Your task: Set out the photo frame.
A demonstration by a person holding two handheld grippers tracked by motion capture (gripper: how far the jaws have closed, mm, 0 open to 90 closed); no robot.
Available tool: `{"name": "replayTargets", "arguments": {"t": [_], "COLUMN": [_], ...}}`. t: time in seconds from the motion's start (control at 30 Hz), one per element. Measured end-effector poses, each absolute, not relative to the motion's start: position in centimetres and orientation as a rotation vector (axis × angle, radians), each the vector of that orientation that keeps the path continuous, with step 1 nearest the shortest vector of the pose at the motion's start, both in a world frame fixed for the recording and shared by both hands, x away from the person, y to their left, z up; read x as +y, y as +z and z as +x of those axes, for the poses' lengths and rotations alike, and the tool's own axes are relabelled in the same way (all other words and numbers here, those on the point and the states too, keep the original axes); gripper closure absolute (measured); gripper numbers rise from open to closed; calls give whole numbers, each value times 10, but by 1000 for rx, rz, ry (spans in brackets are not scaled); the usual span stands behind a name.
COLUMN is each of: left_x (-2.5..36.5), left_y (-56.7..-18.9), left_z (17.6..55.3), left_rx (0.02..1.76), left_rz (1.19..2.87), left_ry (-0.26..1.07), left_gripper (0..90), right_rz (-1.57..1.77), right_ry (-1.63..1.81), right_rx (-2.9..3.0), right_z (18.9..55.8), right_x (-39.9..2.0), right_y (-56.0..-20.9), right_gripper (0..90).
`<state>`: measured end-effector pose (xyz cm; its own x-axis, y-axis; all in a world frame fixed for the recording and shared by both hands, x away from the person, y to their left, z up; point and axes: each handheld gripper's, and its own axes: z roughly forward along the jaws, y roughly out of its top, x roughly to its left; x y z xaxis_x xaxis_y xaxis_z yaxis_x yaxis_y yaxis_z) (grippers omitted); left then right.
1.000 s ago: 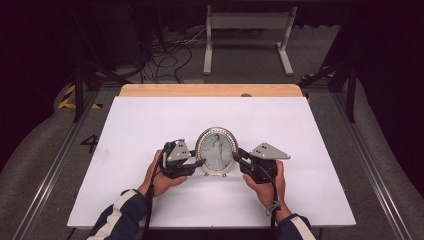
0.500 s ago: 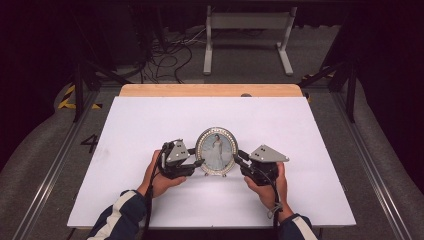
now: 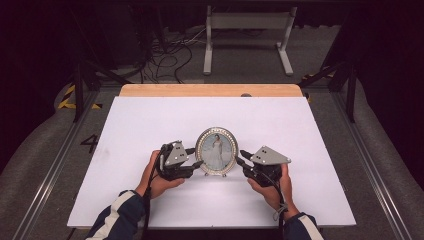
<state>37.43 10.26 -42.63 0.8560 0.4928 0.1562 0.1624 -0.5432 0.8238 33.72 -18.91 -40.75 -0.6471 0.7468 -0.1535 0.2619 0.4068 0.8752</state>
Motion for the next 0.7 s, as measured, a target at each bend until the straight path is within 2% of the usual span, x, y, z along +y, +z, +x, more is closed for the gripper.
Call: {"name": "replayTargets", "arguments": {"t": [0.23, 0.6, 0.7], "left_x": [108, 115, 116], "left_y": [-424, -420, -420], "left_z": [372, 366, 365], "left_rx": [463, 441, 446], "left_rz": [2137, 2151, 2153], "left_ry": [492, 500, 526], "left_gripper": [464, 409, 355], "right_rz": [800, 771, 781], "right_ry": [1160, 1150, 1157], "right_rx": [2171, 2194, 2198], "right_z": [336, 333, 334], "right_x": [-191, -193, -193], "right_y": [-408, -405, -404], "right_gripper": [675, 560, 526]}}
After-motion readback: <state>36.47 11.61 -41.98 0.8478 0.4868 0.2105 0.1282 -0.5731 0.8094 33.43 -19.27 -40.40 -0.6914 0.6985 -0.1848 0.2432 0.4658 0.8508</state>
